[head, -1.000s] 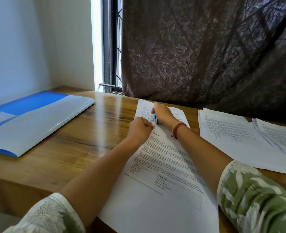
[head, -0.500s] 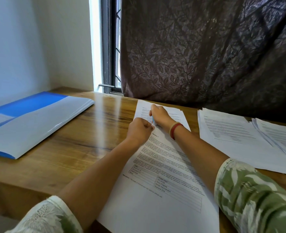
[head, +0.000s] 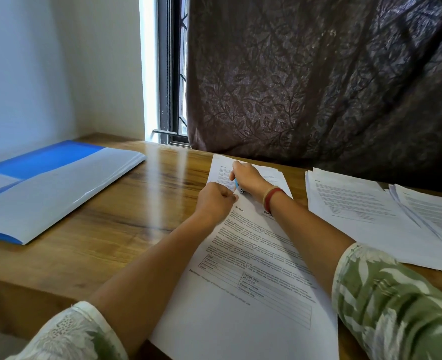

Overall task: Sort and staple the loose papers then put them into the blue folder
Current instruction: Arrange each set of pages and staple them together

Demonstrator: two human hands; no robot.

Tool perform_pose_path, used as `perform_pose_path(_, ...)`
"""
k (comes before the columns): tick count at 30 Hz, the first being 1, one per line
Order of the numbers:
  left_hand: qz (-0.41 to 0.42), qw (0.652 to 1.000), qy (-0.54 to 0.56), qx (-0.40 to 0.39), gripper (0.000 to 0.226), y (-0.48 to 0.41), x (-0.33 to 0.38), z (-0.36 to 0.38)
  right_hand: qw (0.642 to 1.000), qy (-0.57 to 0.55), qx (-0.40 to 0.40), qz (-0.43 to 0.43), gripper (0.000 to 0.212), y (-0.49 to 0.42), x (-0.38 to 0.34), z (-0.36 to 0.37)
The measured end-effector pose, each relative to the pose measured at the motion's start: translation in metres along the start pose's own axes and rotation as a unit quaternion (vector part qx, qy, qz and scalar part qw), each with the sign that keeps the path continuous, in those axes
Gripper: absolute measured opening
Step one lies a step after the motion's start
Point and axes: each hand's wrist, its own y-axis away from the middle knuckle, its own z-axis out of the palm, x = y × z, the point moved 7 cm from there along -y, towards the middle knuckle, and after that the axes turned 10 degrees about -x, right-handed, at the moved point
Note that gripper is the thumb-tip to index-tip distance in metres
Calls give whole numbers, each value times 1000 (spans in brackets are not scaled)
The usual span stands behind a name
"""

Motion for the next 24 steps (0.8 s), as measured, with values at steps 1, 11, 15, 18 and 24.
perform_pose_path(1, 2, 1000, 0, -1, 17, 0, 0, 0, 1000, -2, 3, -2, 37, 0, 0, 0)
perform_pose_path(11, 7, 1000, -29, 2, 26, -1, -3, 1, 999, -30, 6, -28, 29, -4, 3, 10)
perform_pose_path(15, 6, 999, -31, 3, 23, -3, -3, 2, 998, 1, 38, -53, 27, 0, 2, 10)
perform_pose_path(18, 2, 999, -37, 2, 28, -4, -4, 2, 995, 30, 63, -72, 28, 5, 1, 10)
perform_pose_path(24, -8, 1000, -10, -11, 21, -3, -6, 4, 998, -69, 0, -7, 26, 6, 7, 8)
